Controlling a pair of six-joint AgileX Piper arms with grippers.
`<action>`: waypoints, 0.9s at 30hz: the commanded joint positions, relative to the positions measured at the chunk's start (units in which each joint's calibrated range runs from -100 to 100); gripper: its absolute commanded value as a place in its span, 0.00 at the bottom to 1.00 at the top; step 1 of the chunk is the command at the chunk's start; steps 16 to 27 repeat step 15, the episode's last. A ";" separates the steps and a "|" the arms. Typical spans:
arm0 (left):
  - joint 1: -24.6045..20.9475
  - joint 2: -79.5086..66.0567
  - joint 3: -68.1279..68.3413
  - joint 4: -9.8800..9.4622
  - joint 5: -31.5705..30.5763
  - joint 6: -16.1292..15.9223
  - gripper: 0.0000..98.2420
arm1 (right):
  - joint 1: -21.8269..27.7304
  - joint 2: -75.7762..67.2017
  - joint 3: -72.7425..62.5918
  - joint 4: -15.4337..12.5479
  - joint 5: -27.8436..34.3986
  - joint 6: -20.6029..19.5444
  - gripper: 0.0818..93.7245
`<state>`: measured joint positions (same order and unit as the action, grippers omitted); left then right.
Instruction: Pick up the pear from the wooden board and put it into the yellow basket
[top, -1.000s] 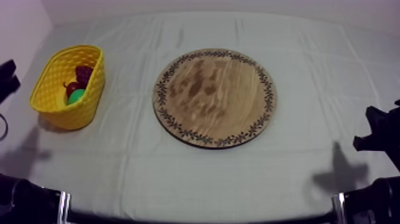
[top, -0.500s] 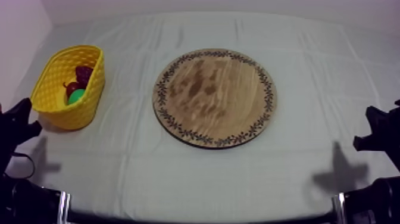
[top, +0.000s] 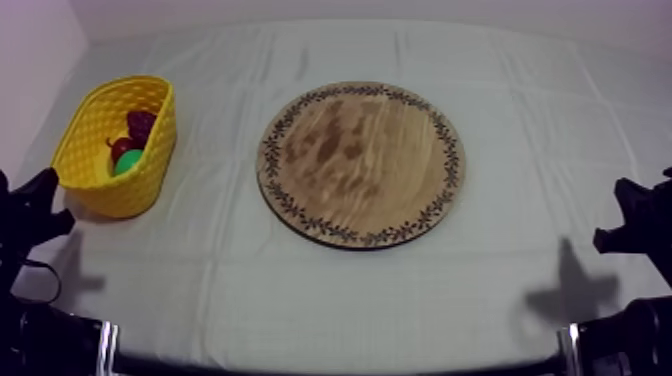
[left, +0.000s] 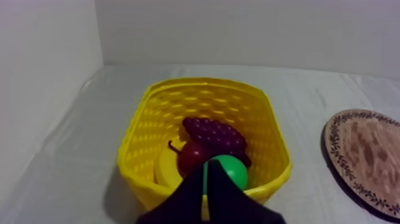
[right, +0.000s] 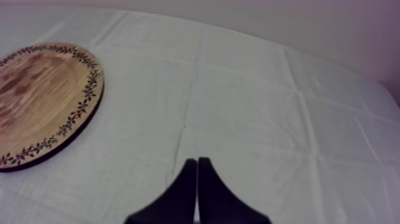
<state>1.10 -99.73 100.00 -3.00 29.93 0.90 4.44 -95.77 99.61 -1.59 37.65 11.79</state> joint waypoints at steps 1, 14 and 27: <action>0.02 -0.01 0.00 0.03 0.19 -0.36 0.00 | 0.01 0.01 0.05 0.00 0.01 0.00 0.00; -0.53 -0.01 0.00 -0.16 0.21 -1.88 0.00 | 0.01 0.01 0.05 0.00 0.01 0.00 0.00; -0.56 -0.01 0.00 -0.15 0.41 -2.09 0.00 | 0.01 0.01 0.05 0.00 0.01 0.00 0.00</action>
